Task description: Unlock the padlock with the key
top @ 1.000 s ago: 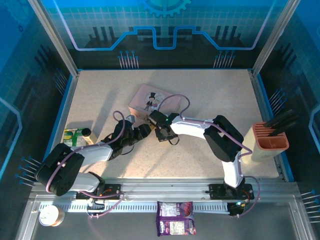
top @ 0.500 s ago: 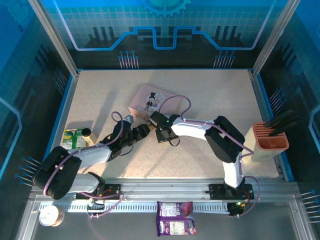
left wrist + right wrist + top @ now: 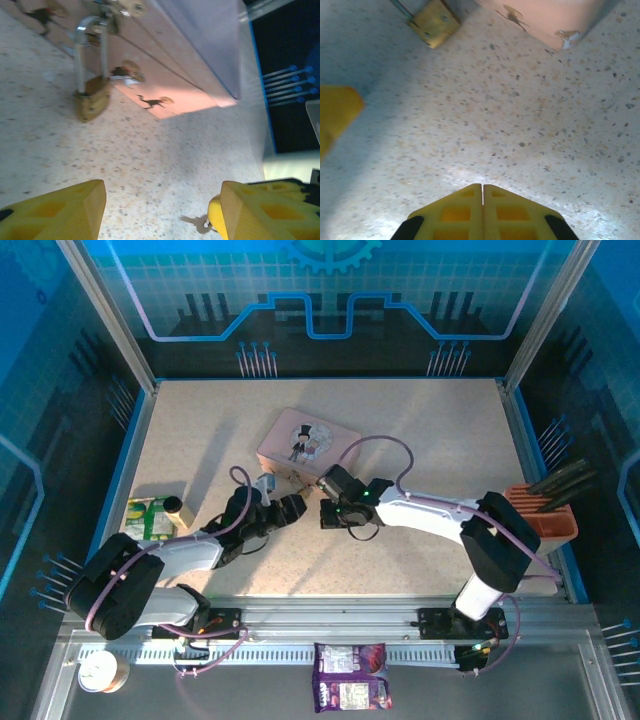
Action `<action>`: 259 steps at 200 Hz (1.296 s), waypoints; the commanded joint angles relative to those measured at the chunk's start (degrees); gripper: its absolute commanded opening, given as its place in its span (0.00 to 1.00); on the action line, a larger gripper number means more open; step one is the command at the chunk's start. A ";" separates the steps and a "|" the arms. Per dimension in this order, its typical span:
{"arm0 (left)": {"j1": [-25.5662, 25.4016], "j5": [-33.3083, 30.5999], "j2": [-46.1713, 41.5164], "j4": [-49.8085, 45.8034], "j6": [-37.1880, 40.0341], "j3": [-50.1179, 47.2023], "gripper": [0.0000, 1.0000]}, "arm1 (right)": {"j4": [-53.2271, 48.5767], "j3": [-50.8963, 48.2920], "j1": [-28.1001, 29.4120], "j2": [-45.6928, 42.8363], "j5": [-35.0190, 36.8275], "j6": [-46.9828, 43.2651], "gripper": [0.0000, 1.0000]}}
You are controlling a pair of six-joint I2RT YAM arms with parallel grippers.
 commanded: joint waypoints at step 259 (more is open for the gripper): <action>-10.44 17.31 6.76 45.91 39.84 -4.44 0.26 | -0.57 -2.87 1.45 -28.05 -5.84 5.86 0.00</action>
